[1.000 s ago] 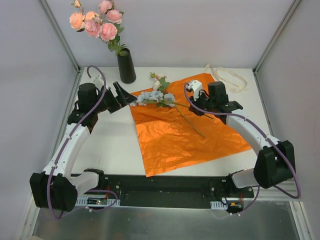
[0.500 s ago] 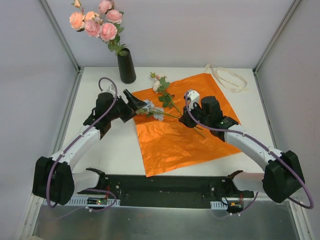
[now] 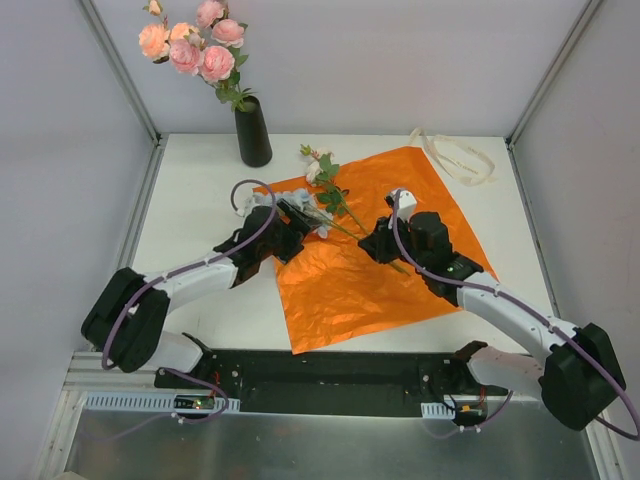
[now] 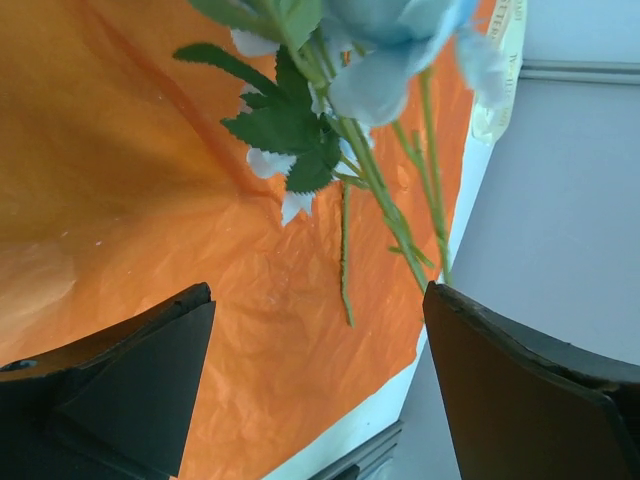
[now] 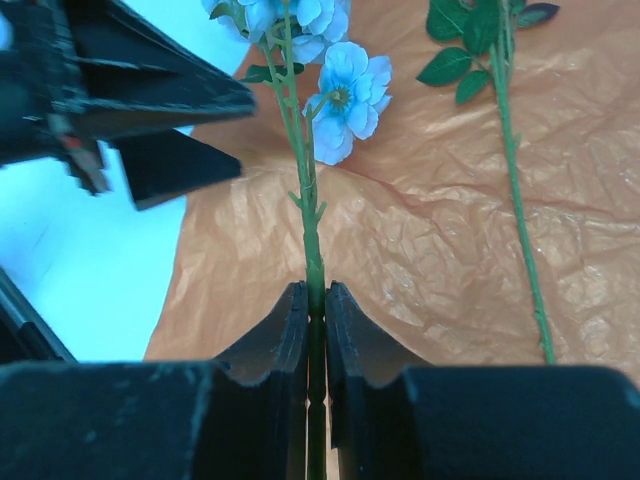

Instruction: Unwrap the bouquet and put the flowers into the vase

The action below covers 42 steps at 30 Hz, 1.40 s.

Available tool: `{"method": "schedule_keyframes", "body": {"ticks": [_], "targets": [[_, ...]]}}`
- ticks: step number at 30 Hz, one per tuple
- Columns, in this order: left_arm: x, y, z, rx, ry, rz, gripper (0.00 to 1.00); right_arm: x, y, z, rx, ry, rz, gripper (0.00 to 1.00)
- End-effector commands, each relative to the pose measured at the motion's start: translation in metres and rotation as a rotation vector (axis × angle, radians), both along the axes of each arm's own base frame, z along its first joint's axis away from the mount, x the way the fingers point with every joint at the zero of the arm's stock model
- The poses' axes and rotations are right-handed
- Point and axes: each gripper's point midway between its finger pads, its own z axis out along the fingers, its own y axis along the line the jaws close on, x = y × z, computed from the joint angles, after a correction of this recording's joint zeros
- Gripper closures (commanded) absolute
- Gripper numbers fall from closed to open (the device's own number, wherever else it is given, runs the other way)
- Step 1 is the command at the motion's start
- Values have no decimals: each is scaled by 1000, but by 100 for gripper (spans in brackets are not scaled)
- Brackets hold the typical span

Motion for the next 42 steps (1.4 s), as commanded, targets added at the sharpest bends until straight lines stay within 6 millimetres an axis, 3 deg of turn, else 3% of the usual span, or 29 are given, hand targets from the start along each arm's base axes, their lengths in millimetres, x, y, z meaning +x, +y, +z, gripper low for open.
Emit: {"method": "schedule_keyframes", "body": {"ticks": [1,7,17,22,24,33,34,38,42], "targets": [[29,-24,24,-120,-77,72,12,-9,16,28,119,-54,52,100],[38,-37,27,-154,-123,44,21,-22,16,28,132,-56,83,100],[30,-47,24,-192,-143,-1,16,-27,21,33,169,-45,87,100],[30,-54,34,-207,-180,-28,16,-28,25,35,190,-31,78,100],[31,-53,38,-214,-216,-28,25,-30,28,36,209,-25,88,100],[35,-53,57,-161,-312,-54,100,-31,36,25,205,26,93,100],[36,-52,60,-131,-331,-65,100,-31,36,25,205,26,93,100],[45,-38,93,107,-530,-116,100,-32,37,33,194,-8,123,70],[59,-19,146,364,-719,-133,100,-28,31,55,196,-101,111,38]]}}
